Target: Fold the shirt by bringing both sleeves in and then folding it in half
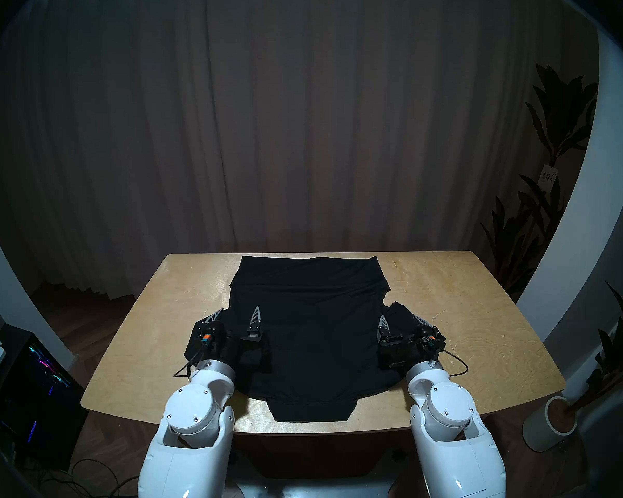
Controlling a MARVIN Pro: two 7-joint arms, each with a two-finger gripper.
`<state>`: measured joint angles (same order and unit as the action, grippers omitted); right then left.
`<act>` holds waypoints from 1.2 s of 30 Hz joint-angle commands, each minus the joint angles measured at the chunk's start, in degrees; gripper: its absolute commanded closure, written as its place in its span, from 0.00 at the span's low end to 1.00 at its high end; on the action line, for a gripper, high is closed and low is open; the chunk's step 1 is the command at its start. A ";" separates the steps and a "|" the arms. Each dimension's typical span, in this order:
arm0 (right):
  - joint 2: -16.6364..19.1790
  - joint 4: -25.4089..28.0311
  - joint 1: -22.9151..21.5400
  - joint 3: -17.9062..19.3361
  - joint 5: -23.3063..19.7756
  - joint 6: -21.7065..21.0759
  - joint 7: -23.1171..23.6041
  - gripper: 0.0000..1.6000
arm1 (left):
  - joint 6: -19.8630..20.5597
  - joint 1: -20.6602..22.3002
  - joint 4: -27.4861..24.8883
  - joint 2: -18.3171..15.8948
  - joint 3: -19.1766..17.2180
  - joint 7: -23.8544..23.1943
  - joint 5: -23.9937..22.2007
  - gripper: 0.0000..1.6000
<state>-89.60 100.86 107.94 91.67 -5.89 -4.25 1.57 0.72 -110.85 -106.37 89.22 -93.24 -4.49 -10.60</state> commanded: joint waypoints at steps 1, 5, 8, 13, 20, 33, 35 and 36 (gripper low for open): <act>0.30 3.44 -1.17 2.60 -4.72 -3.31 2.53 0.00 | 2.69 -2.07 -6.31 -1.17 -3.52 -3.29 -5.71 0.00; 0.33 4.84 -0.79 3.99 -7.52 -5.19 4.17 0.00 | 5.62 -3.41 -8.93 -0.40 -5.46 -4.52 -10.26 0.00; 0.34 5.79 -0.16 5.14 -9.56 -6.51 5.27 0.00 | 7.58 -4.16 -9.99 -0.35 -6.77 -5.50 -13.21 0.00; 0.32 6.70 1.32 7.82 -13.39 -9.10 6.95 0.00 | 11.20 -5.62 -11.39 -0.35 -8.86 -7.10 -18.24 0.00; 0.35 7.82 3.54 11.25 -17.78 -12.40 8.74 0.00 | 16.03 -7.26 -12.77 -0.21 -11.39 -8.79 -24.06 0.00; -0.27 12.94 8.96 17.78 -28.68 -22.53 13.58 0.00 | 30.48 -10.64 -14.32 -0.80 -17.46 -12.08 -38.55 0.00; -1.19 14.19 9.57 19.35 -29.79 -23.64 12.53 0.00 | 33.94 -10.89 -14.45 -1.44 -18.58 -12.60 -41.19 0.00; -1.72 14.90 9.57 20.05 -29.87 -24.22 11.28 0.00 | 35.15 -10.86 -14.42 -1.84 -19.11 -12.81 -42.64 0.00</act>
<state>-89.58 110.78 114.94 107.99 -31.72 -24.75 13.44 28.82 -120.38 -119.23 89.22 -109.55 -15.14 -45.88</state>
